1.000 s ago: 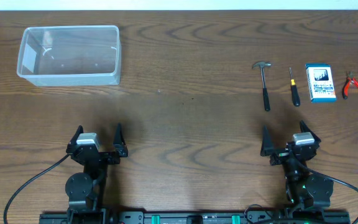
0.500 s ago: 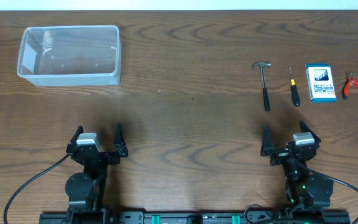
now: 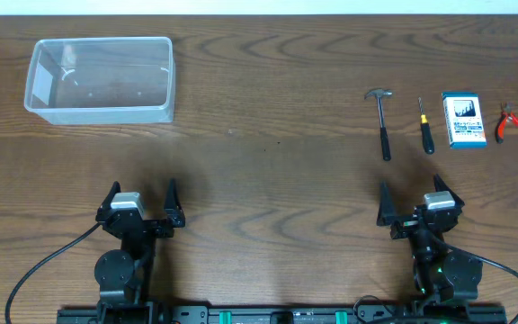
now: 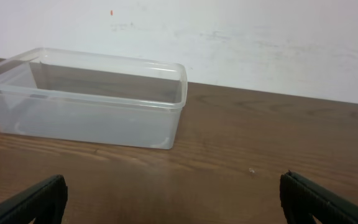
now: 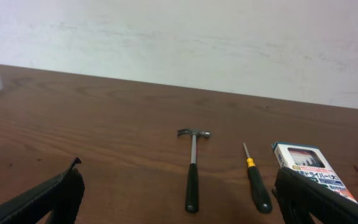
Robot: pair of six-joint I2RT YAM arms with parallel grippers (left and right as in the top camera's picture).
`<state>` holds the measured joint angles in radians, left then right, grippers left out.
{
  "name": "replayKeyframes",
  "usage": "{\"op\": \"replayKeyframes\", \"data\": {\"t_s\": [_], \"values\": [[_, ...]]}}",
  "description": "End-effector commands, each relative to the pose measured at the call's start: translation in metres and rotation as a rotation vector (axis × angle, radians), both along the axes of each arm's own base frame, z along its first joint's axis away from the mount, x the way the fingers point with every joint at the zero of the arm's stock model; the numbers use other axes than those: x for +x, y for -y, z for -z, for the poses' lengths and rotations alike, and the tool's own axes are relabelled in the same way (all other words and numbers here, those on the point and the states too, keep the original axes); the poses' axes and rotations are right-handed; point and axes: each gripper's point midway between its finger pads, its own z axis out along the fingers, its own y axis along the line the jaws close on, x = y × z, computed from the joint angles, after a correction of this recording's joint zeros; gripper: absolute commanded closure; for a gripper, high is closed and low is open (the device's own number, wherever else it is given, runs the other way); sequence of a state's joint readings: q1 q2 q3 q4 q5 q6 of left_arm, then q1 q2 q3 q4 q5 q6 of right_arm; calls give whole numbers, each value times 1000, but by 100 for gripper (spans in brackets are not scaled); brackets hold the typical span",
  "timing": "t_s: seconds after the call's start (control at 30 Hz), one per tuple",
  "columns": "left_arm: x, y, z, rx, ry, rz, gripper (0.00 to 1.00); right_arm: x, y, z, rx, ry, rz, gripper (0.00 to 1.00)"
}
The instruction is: Pack container
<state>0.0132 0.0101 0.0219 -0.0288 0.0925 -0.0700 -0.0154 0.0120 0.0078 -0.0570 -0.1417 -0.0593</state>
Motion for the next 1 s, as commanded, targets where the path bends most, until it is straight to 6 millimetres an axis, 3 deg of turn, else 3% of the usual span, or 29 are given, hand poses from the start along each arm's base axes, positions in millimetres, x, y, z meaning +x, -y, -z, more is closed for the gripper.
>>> {"op": "replayKeyframes", "data": {"t_s": [0.0,0.23,0.47,0.6,0.8,0.9,0.97], "values": [[-1,-1,16,16,-46,0,2,0,-2,1,-9,0,-7,1],[1,1,3,-13,5,6,2,0,-2,1,-9,0,-7,1],[-6,44,6,-101,-22,251,2,0,-2,1,-9,0,-7,1],[-12,56,-9,-106,-9,325,2,0,-2,1,-9,0,-7,1],[-11,36,-39,12,-98,220,2,0,-2,1,-9,0,-7,1],[-1,20,-62,82,-210,138,2,0,-2,1,-9,0,-7,1],[8,19,-77,102,-296,146,2,0,-2,1,-9,0,-7,1]]}}
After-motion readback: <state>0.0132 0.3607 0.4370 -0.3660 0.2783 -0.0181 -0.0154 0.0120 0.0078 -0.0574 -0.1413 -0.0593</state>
